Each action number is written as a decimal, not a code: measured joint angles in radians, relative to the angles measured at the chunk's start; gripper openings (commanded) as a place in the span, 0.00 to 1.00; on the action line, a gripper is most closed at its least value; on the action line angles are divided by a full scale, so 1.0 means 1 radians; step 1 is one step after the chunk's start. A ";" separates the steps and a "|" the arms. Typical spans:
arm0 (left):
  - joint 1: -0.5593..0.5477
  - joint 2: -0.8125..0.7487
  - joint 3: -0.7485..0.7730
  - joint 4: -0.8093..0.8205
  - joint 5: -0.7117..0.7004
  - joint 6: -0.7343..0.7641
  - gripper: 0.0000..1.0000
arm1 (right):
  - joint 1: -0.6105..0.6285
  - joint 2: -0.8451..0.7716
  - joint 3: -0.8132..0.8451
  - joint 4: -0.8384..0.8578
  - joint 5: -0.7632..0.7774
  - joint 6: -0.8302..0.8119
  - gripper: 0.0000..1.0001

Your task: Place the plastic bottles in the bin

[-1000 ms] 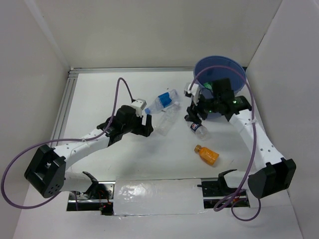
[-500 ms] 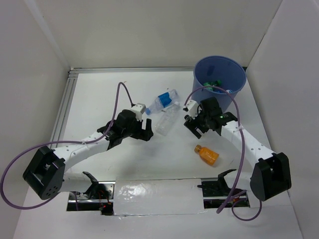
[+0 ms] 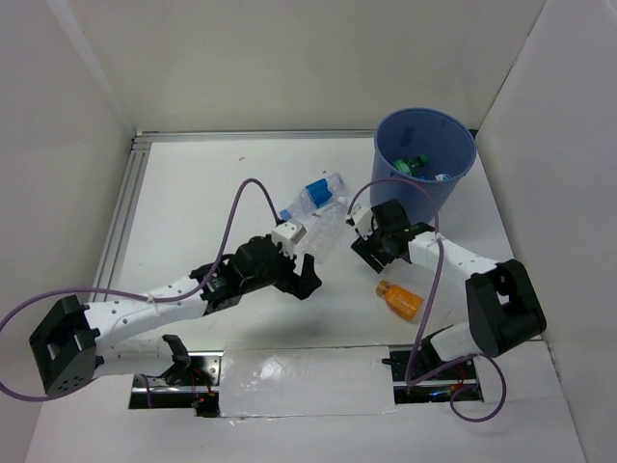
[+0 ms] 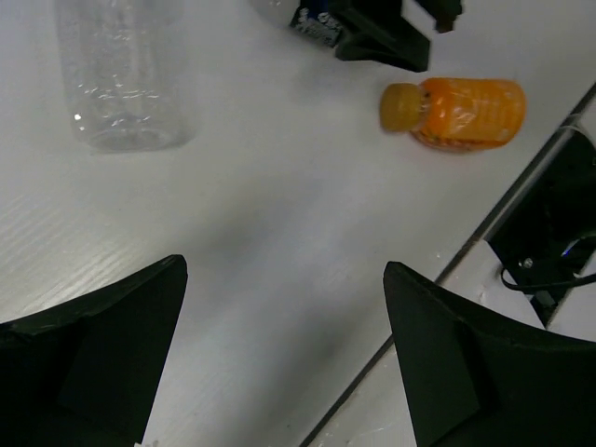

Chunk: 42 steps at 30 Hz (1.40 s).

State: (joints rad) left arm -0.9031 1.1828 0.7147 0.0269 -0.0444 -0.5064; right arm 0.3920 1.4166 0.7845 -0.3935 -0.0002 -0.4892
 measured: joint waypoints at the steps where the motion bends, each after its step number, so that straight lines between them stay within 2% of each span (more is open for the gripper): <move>1: -0.024 -0.016 -0.007 0.009 -0.008 0.001 0.99 | 0.003 0.000 -0.007 0.003 0.001 0.000 0.66; 2: -0.043 -0.031 -0.017 0.022 -0.015 0.002 0.99 | 0.009 0.000 -0.009 0.010 0.001 0.000 0.55; 3: -0.055 -0.043 -0.026 0.035 -0.023 0.003 0.99 | 0.010 0.000 -0.009 0.010 0.001 -0.001 0.55; 4: -0.068 -0.055 -0.038 0.052 -0.035 0.006 0.99 | 0.014 0.000 -0.010 0.014 -0.003 0.002 0.44; 8: -0.117 -0.119 -0.105 0.109 -0.080 0.034 0.99 | 0.027 -0.009 -0.013 0.010 -0.050 -0.018 0.25; 11: -0.163 -0.152 -0.135 0.138 -0.082 0.079 0.99 | 0.031 -0.027 0.004 -0.058 -0.156 -0.053 0.24; 14: -0.208 -0.171 -0.143 0.155 -0.070 0.144 0.99 | 0.031 -0.067 0.093 -0.194 -0.317 -0.114 0.21; 16: -0.231 -0.174 -0.143 0.158 -0.060 0.192 0.99 | 0.028 -0.099 0.205 -0.259 -0.414 -0.145 0.20; 21: -0.268 -0.173 -0.135 0.132 -0.044 0.260 0.99 | 0.008 -0.152 0.499 -0.257 -0.566 -0.144 0.20; 26: -0.273 -0.128 -0.103 0.166 -0.012 0.354 0.99 | -0.049 -0.156 0.671 -0.206 -0.542 -0.079 0.21; 31: -0.274 0.101 0.045 0.232 0.024 0.492 0.99 | -0.186 -0.109 0.763 -0.166 -0.433 -0.031 0.21; 34: -0.274 0.215 0.109 0.272 0.049 0.576 0.99 | -0.294 -0.080 0.773 -0.155 -0.381 -0.011 0.31; 35: -0.274 0.248 0.130 0.281 0.060 0.606 0.99 | -0.319 -0.071 0.775 -0.155 -0.370 -0.005 0.39; 36: -0.274 0.279 0.152 0.287 0.071 0.635 0.99 | -0.343 -0.060 0.780 -0.159 -0.369 -0.002 0.67; 38: -0.274 0.338 0.196 0.304 0.094 0.681 0.99 | -0.381 -0.040 0.787 -0.166 -0.375 0.014 0.97; 42: -0.274 0.459 0.300 0.340 0.151 0.777 0.99 | -0.452 -0.029 0.787 -0.177 -0.407 0.035 1.00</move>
State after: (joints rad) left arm -1.1770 1.6421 1.0145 0.3668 0.1066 0.2703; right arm -0.0597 1.3880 1.5719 -0.5709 -0.4068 -0.4545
